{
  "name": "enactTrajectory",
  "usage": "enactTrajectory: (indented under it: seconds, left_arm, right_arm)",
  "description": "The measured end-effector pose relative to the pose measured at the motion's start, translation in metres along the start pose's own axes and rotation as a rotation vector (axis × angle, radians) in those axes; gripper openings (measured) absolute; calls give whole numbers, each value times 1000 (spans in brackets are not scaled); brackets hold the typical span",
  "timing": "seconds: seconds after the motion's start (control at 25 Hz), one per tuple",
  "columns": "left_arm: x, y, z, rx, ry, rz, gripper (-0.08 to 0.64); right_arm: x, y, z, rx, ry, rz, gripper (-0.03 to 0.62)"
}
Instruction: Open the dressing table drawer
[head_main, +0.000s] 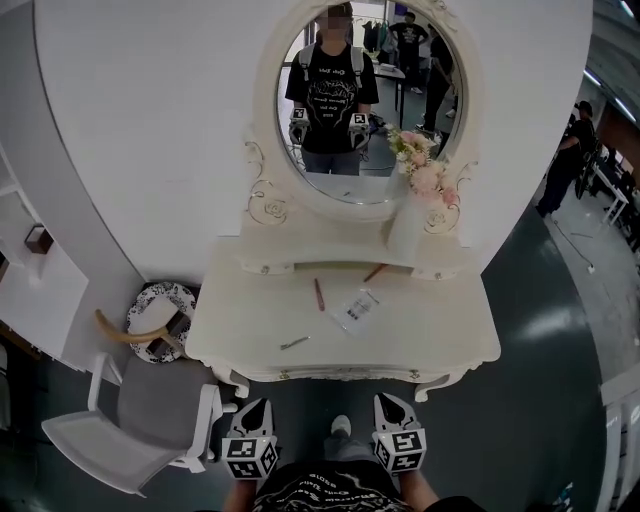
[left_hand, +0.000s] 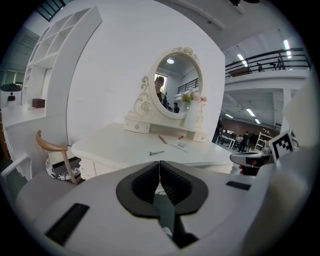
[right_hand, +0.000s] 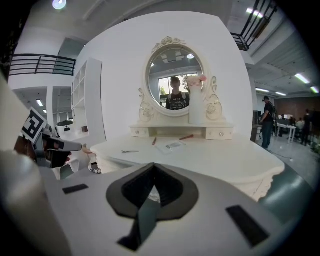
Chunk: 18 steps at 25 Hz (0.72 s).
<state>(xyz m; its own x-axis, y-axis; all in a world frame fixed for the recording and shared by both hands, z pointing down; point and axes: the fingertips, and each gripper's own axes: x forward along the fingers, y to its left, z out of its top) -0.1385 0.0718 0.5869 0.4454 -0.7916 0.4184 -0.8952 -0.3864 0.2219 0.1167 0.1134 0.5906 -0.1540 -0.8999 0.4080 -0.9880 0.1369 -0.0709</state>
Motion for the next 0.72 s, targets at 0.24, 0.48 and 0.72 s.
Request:
enactTrajectory:
  seconds: [0.24, 0.48, 0.72]
  left_arm:
    - [33, -5, 9, 0, 19, 6, 17]
    - [61, -11, 23, -6, 24, 29, 17]
    - [84, -22, 29, -17, 32, 65, 17]
  right_arm:
    - [26, -27, 8, 13, 17, -2, 11]
    - [54, -47, 22, -2, 27, 22, 11]
    - [80, -75, 36, -6, 29, 51, 11]
